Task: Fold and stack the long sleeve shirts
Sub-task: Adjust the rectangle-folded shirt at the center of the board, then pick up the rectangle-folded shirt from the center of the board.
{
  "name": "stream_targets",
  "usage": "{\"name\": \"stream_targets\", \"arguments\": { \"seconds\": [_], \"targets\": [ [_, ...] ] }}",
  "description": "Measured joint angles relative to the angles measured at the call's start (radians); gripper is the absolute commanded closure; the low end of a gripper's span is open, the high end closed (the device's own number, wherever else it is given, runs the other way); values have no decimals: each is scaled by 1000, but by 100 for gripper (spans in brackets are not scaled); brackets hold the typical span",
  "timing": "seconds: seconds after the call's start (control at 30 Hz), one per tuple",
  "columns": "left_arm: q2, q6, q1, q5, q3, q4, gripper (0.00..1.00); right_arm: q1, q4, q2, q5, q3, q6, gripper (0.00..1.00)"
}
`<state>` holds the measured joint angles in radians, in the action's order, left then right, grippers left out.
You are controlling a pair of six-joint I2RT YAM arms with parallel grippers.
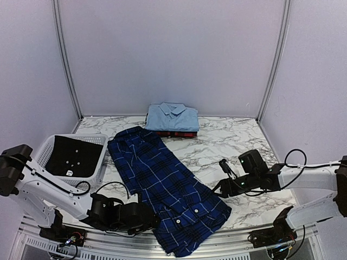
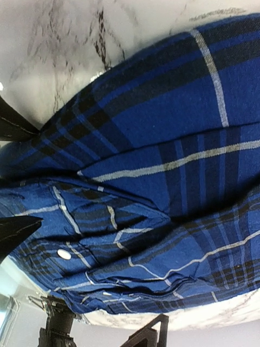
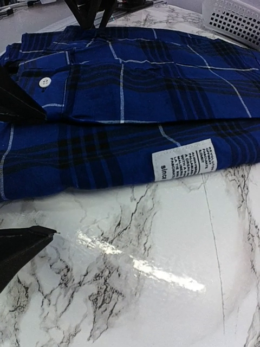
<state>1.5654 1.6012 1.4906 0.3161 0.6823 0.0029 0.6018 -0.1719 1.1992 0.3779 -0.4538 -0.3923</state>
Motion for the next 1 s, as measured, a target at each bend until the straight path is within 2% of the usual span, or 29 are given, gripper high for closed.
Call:
{"name": "stream_targets", "arguments": {
  "seconds": [0.23,0.43,0.5,0.67,0.77,1.0],
  "targets": [
    [37,12,0,-14,14,66,54,0,47,49,28,6,1,37],
    [77,12,0,-39,49,83,64,0,89,86,46,19,5,38],
    [82,11,0,-46,52,83,68,0,107,98,48,19,7,42],
    [91,2,0,-63,56,79,82,7,124,113,47,19,12,59],
    [91,-2,0,-75,56,67,85,17,106,107,43,19,8,64],
    [5,-16,0,-90,15,-10,86,106,68,10,43,52,-54,67]
  ]
}}
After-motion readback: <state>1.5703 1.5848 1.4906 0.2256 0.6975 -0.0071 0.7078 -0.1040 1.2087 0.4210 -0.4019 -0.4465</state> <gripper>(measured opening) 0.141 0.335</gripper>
